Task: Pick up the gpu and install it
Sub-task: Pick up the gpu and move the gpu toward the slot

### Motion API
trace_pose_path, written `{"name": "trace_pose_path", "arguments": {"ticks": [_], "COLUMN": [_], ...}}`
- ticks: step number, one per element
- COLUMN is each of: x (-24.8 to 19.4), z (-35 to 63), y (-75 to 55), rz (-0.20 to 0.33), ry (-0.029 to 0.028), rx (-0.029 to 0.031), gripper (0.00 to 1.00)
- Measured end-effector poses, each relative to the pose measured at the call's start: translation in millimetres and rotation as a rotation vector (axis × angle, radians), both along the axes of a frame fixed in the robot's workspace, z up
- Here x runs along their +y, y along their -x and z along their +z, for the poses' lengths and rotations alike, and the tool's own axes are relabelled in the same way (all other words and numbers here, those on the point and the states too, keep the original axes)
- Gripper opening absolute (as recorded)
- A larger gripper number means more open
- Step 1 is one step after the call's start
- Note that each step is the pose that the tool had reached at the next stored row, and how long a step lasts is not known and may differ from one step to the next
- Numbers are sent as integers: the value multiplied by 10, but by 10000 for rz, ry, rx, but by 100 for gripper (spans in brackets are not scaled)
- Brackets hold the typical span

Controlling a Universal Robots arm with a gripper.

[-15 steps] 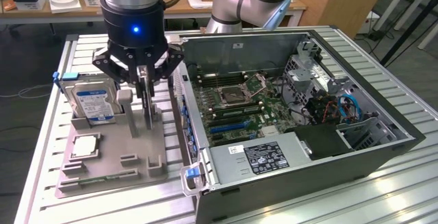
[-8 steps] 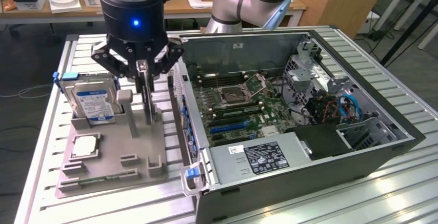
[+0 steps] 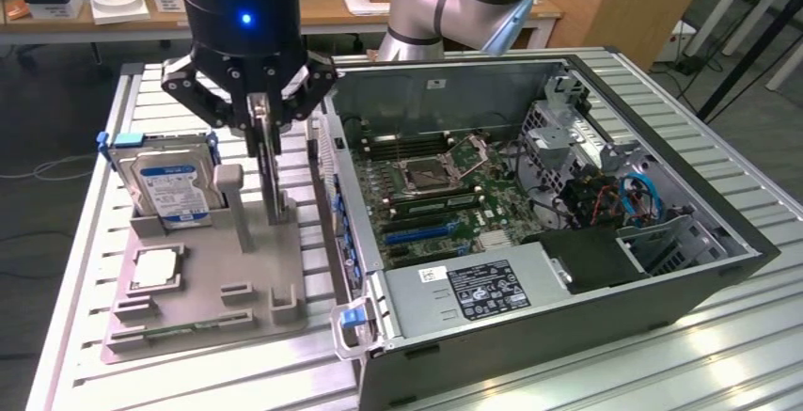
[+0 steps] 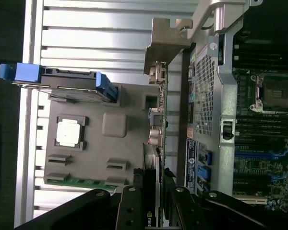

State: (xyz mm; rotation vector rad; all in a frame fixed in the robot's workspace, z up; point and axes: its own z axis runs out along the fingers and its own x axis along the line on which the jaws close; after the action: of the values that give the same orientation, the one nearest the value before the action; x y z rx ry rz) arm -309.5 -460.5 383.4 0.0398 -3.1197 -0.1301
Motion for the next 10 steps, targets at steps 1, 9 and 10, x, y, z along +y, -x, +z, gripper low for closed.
{"name": "trace_pose_path", "arguments": {"ticks": [1, 9, 10], "x": [0, 0, 0], "z": [22, 105, 105], "y": [0, 0, -1], "rz": [0, 0, 1], "ry": [-3, -12, -12], "rx": [0, 0, 0], "gripper": [26, 26, 26]}}
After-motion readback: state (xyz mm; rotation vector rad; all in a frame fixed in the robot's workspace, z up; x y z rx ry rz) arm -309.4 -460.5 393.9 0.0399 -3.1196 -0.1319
